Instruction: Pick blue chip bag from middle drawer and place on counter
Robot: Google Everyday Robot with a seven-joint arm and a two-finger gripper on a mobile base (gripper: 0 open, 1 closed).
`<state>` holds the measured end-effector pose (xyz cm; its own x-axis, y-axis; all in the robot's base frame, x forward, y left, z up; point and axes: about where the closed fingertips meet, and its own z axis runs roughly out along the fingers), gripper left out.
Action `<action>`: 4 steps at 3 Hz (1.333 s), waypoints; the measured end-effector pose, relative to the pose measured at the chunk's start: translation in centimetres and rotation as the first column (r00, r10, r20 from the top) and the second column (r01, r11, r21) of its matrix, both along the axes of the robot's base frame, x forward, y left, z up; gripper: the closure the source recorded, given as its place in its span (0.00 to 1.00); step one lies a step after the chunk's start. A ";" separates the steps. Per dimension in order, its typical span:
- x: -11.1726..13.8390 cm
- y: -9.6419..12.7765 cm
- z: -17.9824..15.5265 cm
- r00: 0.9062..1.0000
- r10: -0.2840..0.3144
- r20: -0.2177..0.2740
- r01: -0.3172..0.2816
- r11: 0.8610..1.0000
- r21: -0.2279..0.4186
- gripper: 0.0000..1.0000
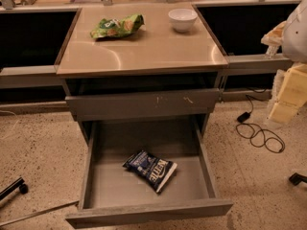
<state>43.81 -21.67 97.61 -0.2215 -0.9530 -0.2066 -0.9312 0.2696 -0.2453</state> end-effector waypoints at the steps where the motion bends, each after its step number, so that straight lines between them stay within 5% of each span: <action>1: 0.0 0.0 0.0 1.000 0.000 0.000 0.000 1.000 0.000 0.00; 2: 0.9 0.5 -1.3 1.000 0.013 0.020 -0.014 1.000 0.017 0.00; 4: 7.6 5.5 -14.4 0.996 0.084 0.036 -0.088 0.989 0.122 0.00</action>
Offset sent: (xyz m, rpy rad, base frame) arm 0.0339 0.0157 -0.0513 0.0625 -0.0516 0.0497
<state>51.45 -16.19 83.17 -0.1317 -0.9350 -0.3293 -0.9447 0.2190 -0.2439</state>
